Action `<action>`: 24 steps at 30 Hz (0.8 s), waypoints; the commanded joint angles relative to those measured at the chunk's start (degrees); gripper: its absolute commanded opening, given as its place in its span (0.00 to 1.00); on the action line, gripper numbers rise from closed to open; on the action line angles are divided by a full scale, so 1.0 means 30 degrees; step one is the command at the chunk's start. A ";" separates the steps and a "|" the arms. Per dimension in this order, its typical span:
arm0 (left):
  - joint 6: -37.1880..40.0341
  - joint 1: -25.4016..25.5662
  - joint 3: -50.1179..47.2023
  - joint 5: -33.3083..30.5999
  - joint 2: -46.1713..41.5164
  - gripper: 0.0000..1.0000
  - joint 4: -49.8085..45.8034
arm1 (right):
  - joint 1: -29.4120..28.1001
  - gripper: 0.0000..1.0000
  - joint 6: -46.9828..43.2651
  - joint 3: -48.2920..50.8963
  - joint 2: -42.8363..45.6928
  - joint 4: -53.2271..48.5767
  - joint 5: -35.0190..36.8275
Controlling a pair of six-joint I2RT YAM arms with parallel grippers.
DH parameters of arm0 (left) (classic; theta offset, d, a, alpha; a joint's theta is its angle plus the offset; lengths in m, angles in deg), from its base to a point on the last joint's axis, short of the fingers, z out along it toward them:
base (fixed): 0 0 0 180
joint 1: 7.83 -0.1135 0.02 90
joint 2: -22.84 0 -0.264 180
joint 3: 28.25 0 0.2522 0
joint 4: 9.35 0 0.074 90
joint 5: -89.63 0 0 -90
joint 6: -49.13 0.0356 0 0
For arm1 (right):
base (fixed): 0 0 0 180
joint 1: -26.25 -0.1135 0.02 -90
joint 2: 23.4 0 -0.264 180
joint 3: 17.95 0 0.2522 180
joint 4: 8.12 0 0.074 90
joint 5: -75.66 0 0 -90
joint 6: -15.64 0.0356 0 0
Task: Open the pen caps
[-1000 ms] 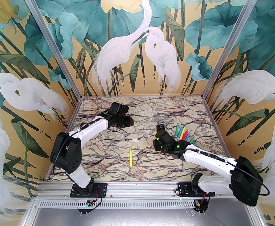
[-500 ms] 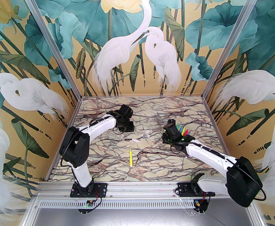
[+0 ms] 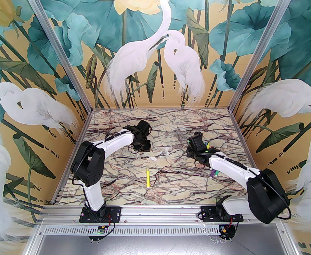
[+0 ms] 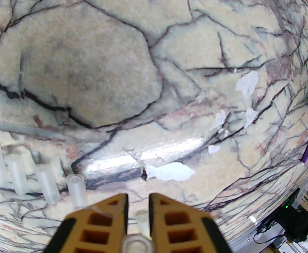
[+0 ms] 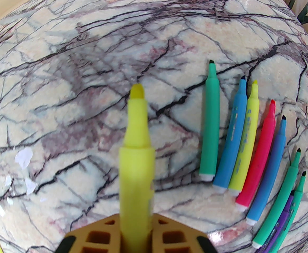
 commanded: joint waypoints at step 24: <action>0.0641 0.0154 -0.0134 -0.0520 0.0811 0.00 -0.0818 | 0.2169 0.00 -0.1883 -0.3641 -0.6081 0.0247 0.0030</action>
